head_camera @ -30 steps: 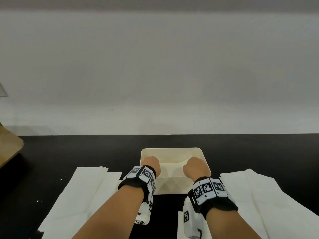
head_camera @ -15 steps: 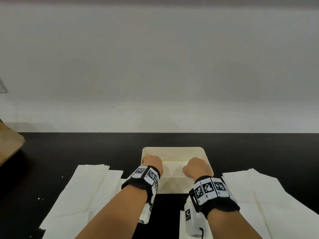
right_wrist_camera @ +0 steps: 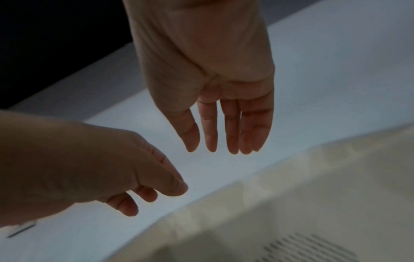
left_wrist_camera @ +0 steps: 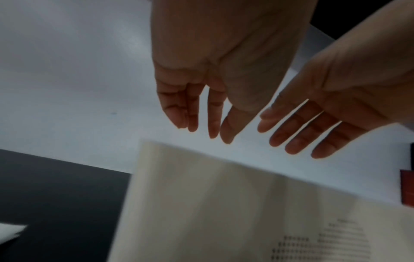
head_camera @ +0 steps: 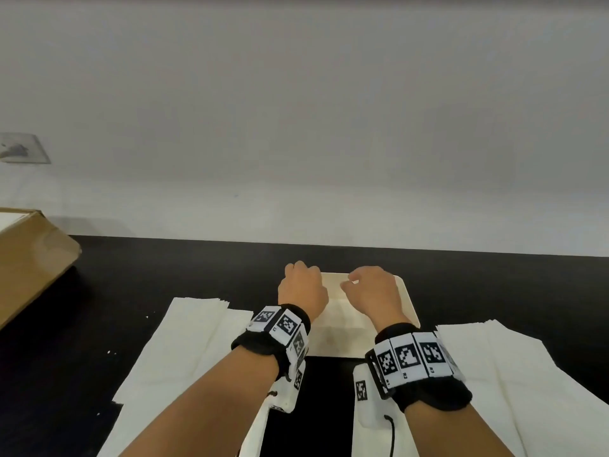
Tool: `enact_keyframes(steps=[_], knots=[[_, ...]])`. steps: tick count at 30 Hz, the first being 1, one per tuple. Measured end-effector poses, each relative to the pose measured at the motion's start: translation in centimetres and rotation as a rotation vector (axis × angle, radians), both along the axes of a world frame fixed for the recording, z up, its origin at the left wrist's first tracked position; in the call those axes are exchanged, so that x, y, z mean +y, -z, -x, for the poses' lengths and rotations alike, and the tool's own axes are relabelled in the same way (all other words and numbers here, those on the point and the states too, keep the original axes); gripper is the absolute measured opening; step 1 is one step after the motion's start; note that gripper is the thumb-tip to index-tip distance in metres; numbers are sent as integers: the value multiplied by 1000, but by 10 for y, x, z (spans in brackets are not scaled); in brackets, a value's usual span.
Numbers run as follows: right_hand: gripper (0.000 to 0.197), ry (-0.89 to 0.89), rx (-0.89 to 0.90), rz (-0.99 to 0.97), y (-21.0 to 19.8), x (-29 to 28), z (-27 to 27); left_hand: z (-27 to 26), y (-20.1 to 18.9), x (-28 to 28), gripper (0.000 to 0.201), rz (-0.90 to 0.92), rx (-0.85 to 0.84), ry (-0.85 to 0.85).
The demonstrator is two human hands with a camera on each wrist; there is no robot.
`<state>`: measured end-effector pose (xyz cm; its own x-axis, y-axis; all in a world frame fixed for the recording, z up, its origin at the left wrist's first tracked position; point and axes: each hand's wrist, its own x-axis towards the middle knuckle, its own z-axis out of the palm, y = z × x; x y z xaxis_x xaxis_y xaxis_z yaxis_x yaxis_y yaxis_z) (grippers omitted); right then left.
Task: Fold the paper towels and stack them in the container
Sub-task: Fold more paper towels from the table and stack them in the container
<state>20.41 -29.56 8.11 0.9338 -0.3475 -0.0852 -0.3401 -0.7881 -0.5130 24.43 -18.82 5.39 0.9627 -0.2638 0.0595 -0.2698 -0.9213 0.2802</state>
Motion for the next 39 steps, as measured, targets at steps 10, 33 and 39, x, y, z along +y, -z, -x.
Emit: enact_keyframes(steps=[10,33,39], knots=[[28,-355,-62,-71,-51,79,-10,13,-30,103,25,171,41,-172],[74,-407,329,-431,99,210,70,113,74,240,99,161,591,-842],[93,-394,257,-374,90,202,65,118,67,243,34,268,585,-630]])
